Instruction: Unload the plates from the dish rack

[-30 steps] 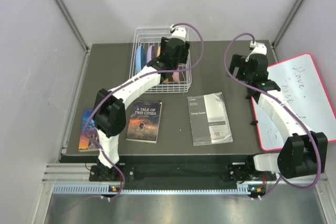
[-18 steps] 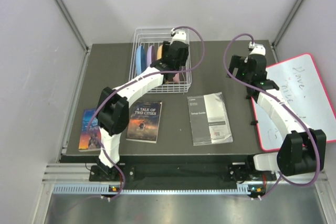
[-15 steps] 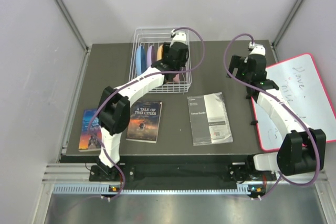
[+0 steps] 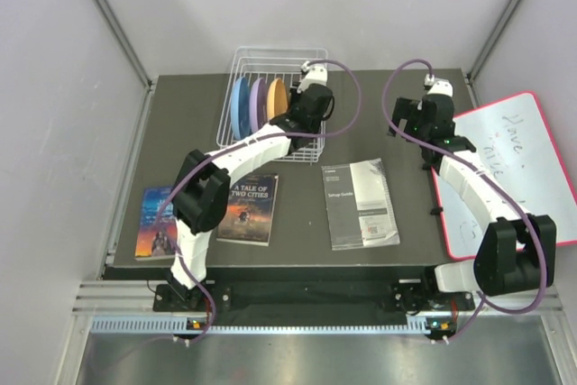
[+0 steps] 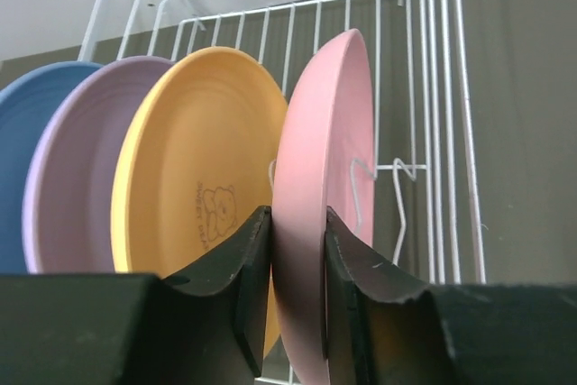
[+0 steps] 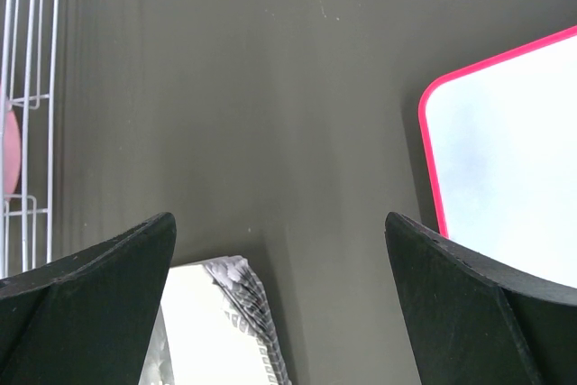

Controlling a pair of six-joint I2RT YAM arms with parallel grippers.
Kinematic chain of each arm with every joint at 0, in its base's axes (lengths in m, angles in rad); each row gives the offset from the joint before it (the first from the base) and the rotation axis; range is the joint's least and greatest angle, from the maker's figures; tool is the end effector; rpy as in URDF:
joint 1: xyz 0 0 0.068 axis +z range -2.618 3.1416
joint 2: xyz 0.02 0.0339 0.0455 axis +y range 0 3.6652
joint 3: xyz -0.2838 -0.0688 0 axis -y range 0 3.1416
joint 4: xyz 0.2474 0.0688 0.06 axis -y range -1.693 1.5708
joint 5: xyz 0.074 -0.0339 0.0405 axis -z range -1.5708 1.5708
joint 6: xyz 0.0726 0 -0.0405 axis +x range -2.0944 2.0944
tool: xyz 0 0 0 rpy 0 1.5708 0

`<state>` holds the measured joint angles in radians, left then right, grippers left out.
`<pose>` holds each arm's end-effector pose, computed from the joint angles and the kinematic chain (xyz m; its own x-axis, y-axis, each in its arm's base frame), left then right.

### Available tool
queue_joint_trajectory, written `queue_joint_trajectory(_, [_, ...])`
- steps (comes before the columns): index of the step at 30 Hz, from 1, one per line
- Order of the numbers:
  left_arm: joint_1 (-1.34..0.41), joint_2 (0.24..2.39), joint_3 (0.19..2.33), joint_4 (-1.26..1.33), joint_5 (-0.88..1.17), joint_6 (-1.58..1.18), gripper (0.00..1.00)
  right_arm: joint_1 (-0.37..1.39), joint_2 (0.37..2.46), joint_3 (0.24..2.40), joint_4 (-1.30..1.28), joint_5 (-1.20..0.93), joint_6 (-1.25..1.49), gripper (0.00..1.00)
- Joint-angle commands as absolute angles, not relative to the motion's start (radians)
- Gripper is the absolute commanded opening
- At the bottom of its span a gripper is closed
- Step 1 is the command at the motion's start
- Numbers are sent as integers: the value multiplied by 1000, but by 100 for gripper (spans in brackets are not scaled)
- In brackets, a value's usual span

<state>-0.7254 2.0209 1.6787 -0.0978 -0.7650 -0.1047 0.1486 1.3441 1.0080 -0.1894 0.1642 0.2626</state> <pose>0.4157 -0.3014 0.2887 -0.3180 0.1812 -0.9306 -0.0236 0.9798 0.1988 0.3336 0.0379 0.2920 -0.4807 0.1870 -0.8567 0.1228 0.9817 0.1454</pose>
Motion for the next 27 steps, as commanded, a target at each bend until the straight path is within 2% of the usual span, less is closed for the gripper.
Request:
queue_joint_trajectory(1, [-755, 2049, 1669, 55, -914, -9, 6, 155, 1355, 1034, -193, 175, 278, 100])
queue_joint_trajectory(4, [-790, 2075, 1671, 154, -1030, 102, 0, 155, 1355, 1031, -193, 173, 279, 100])
queue_joint_trajectory(7, [-807, 2101, 1669, 260, -1145, 228, 0, 155, 1358, 1031, -190, 164, 279, 99])
queue_joint_trajectory(11, [-818, 2138, 1701, 525, -1248, 441, 0, 156, 1361, 1034, -192, 155, 278, 100])
queue_joint_trajectory(15, [-818, 2161, 1744, 744, -1284, 675, 0, 158, 1358, 1032, -190, 150, 278, 100])
queue_joint_trajectory(20, [-818, 2132, 1781, 759, -1276, 747, 0, 156, 1356, 1032, -187, 143, 276, 100])
queue_joint_trajectory(27, [-818, 2019, 1812, 525, -1211, 567, 0, 156, 1330, 1017, -155, 109, 279, 100])
